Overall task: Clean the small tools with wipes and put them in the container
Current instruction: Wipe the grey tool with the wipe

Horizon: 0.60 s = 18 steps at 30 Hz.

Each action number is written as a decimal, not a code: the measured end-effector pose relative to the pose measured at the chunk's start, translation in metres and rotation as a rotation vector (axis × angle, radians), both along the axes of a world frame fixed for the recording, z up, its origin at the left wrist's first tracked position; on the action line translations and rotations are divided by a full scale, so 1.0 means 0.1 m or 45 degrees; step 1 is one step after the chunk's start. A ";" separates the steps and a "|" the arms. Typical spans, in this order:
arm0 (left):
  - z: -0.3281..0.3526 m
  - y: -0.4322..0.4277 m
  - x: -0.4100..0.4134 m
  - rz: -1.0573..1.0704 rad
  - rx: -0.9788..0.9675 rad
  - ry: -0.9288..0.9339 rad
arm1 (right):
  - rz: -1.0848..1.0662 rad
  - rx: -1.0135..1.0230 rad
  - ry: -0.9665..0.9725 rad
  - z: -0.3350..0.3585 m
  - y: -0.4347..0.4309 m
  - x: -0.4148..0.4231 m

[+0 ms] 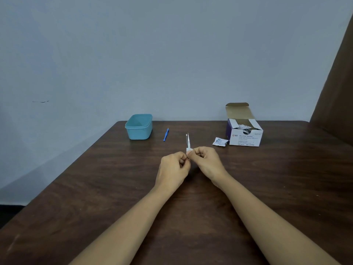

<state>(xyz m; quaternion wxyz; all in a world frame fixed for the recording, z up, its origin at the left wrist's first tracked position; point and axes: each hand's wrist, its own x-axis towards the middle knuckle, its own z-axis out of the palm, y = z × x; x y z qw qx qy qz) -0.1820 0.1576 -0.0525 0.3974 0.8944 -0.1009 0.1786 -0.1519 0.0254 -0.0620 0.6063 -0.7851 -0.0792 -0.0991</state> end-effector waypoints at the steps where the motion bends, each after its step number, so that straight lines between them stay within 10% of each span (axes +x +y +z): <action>1: 0.00 0.00 0.00 0.006 -0.003 -0.003 | 0.016 -0.009 0.006 0.01 0.00 0.00; 18: 0.03 -0.05 -0.06 -0.123 0.117 0.023 | -0.141 0.332 -0.020 0.11 -0.01 -0.10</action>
